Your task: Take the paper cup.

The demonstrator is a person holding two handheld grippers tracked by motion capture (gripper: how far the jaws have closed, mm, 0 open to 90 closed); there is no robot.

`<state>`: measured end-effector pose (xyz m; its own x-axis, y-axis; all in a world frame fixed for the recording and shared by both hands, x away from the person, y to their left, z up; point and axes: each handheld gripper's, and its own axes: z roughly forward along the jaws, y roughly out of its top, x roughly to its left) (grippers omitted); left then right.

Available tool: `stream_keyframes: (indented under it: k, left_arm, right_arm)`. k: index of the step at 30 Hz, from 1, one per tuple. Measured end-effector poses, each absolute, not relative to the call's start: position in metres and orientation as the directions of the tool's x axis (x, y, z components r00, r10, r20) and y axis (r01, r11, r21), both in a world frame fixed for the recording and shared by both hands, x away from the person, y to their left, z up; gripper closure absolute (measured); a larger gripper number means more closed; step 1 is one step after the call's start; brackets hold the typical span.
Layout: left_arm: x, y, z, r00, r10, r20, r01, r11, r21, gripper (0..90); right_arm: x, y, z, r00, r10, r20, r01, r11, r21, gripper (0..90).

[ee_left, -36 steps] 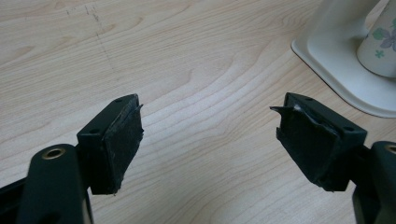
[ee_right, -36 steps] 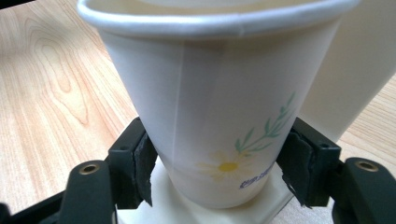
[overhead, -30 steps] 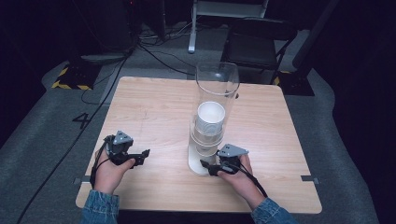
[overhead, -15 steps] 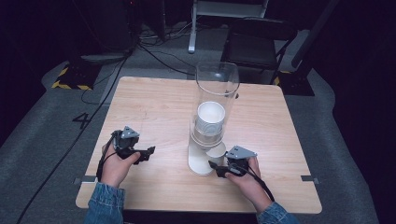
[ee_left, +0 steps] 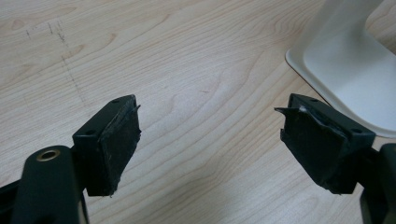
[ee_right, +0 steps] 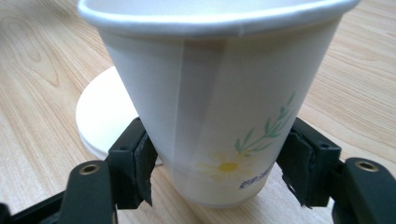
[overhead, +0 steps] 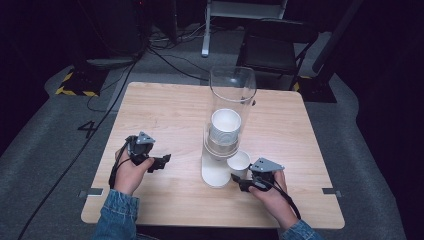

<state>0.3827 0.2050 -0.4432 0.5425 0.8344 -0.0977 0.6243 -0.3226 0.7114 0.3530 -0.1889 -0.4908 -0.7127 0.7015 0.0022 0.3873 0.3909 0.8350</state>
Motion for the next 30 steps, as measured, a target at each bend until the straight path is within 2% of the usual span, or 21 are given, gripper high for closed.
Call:
stream_keyframes:
  k: [10, 30]
  left_arm:
    - [0.384, 0.204, -0.443, 0.562, 0.821, -0.095, 0.618, -0.341, 0.708, 17.8]
    - [0.369, 0.216, -0.449, 0.556, 0.824, -0.108, 0.642, -0.344, 0.686, 16.1]
  right_arm:
    - [0.355, -0.204, -0.477, -0.689, 0.725, 0.012, 0.382, 0.349, 0.856, 34.2]
    - [0.387, -0.251, -0.445, -0.542, 0.838, 0.073, 0.399, 0.180, 0.899, 34.0]
